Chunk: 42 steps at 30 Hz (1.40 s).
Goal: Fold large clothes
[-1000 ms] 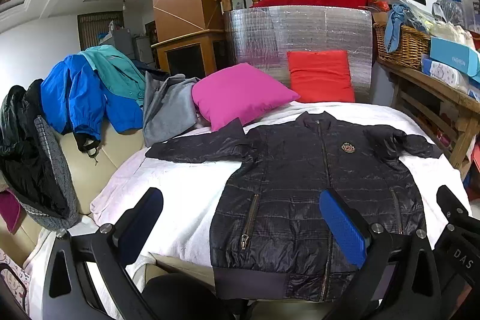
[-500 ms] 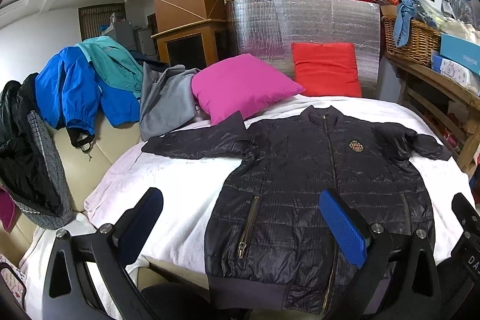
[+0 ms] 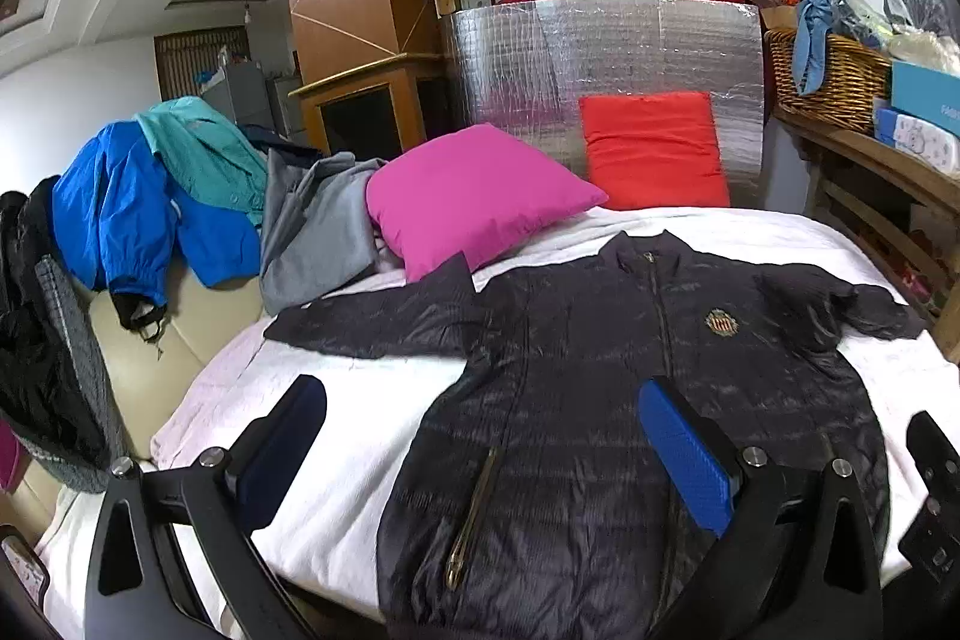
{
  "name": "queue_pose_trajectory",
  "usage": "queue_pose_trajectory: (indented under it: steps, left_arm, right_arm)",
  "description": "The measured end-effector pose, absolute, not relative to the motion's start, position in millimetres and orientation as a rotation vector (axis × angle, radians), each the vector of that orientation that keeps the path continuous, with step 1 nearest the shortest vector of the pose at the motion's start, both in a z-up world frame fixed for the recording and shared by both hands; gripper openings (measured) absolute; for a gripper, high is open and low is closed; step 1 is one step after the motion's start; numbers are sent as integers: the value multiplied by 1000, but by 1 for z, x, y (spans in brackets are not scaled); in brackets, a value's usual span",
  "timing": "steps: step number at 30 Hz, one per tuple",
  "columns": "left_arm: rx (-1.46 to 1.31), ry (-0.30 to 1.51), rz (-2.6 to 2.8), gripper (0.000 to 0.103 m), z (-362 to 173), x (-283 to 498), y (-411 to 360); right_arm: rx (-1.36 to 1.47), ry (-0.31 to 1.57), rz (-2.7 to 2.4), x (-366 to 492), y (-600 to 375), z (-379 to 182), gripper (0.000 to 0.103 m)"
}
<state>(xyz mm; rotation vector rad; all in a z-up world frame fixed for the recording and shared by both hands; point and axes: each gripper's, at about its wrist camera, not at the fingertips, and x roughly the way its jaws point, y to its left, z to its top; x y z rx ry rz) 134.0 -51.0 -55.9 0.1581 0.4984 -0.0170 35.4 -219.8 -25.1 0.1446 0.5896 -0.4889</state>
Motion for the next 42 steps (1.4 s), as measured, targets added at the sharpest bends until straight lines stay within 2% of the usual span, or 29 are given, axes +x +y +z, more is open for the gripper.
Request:
queue_pose_trajectory:
  steps: [10, 16, 19, 27, 32, 33, 35, 37, 39, 42]
  left_arm:
    - [123, 607, -48, 103, -98, 240, -93]
    - [120, 694, 7, 103, -151, 295, -95]
    - [101, 799, 21, 103, -173, 317, -89]
    - [133, 793, 50, 103, -182, 343, -92]
    - [157, 819, 52, 103, -193, 354, -100]
    - [163, 821, 53, 103, -194, 357, -102]
    - [176, 826, 52, 103, -198, 359, -106]
    - [184, 827, 54, 103, -199, 359, -108]
    - [194, 821, 57, 103, -199, 360, -109]
    - [200, 796, 82, 103, -194, 359, -106]
  right_arm:
    - [207, 611, -455, 101, -272, -53, 103]
    - [466, 608, -460, 146, -388, -86, 103]
    - [568, 587, -493, 158, -443, -108, 103]
    - [1126, 556, -352, 190, -559, -181, 103]
    - [1348, 530, -361, 203, -592, -220, 101]
    - [1391, 515, -357, 205, -597, -226, 97]
    - [1427, 488, -344, 212, -603, -235, 80]
    - [1414, 507, -356, 221, -606, -238, 34]
    - [1359, 501, -398, 222, -602, -231, 19]
    - [1126, 467, -466, 226, -583, -184, 17]
